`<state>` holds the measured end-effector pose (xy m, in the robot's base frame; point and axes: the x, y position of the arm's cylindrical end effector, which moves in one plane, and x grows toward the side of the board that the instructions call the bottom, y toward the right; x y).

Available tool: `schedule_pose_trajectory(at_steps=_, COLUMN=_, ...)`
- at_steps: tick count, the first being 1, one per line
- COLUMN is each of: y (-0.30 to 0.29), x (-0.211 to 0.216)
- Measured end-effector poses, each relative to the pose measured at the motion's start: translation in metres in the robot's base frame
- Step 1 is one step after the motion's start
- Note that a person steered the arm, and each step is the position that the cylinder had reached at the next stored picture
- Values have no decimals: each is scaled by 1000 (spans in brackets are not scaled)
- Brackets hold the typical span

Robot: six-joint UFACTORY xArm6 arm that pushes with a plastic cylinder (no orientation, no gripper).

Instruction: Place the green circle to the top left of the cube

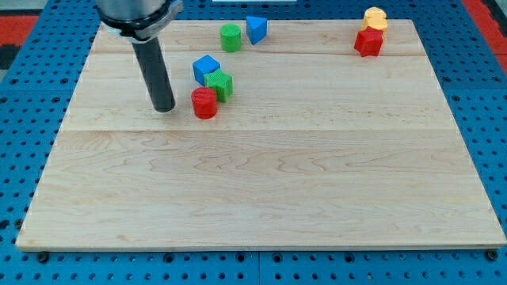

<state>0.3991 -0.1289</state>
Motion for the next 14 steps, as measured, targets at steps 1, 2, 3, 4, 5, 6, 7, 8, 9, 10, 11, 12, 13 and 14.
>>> schedule_pose_trajectory(at_steps=1, y=24, x=0)
schedule_pose_trajectory(at_steps=2, y=50, x=0)
schedule_pose_trajectory(at_steps=3, y=62, x=0)
schedule_pose_trajectory(at_steps=4, y=44, x=6)
schedule_pose_trajectory(at_steps=5, y=-10, x=12)
schedule_pose_trajectory(at_steps=6, y=-47, x=-8)
schedule_pose_trajectory(at_steps=7, y=-60, x=-48)
schedule_pose_trajectory(at_steps=8, y=-60, x=-96)
schedule_pose_trajectory(at_steps=9, y=-50, x=-143)
schedule_pose_trajectory(at_steps=10, y=-25, x=-175)
schedule_pose_trajectory(at_steps=11, y=19, x=-207)
schedule_pose_trajectory(at_steps=12, y=36, x=-208)
schedule_pose_trajectory(at_steps=13, y=72, x=-207)
schedule_pose_trajectory(at_steps=14, y=98, x=-205)
